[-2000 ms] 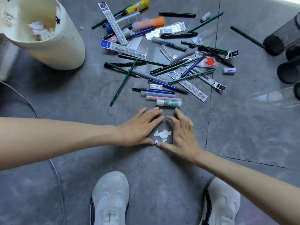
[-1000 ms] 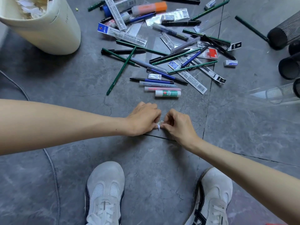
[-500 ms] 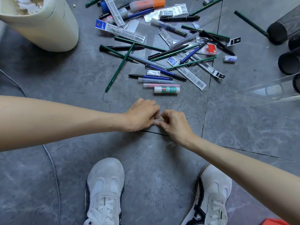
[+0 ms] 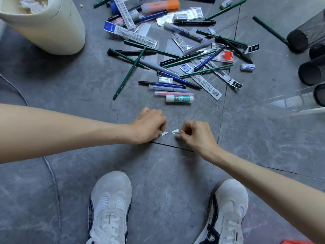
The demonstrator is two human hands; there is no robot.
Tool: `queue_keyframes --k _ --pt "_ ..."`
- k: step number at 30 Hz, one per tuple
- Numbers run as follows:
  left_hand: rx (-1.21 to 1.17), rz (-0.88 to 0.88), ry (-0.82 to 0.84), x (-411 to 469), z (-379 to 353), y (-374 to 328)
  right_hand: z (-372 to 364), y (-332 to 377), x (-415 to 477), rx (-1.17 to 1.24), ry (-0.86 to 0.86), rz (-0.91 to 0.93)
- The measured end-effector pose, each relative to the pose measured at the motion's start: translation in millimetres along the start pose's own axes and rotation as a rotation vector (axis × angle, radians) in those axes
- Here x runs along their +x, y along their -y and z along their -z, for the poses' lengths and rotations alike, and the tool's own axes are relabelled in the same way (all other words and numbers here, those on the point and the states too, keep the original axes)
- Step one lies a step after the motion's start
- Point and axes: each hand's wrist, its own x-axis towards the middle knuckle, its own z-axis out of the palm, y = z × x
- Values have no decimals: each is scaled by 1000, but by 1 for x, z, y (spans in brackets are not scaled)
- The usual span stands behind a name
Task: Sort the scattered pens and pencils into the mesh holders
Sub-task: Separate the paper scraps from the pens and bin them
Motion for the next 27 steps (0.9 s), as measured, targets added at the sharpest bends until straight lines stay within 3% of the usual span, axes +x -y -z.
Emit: queue_keyframes --k 6,15,20,27 --pt "2 -23 -1 -1 -2 1 -7 4 4 -67 5 -30" --pt "-73 -61 -48 -7 -2 4 0 22 16 -369 201 41" --pt "-145 -43 -92 -9 -1 8 -4 16 4 -403 126 210" --pt "-167 10 -113 -11 2 14 -6 15 2 -347 106 279"
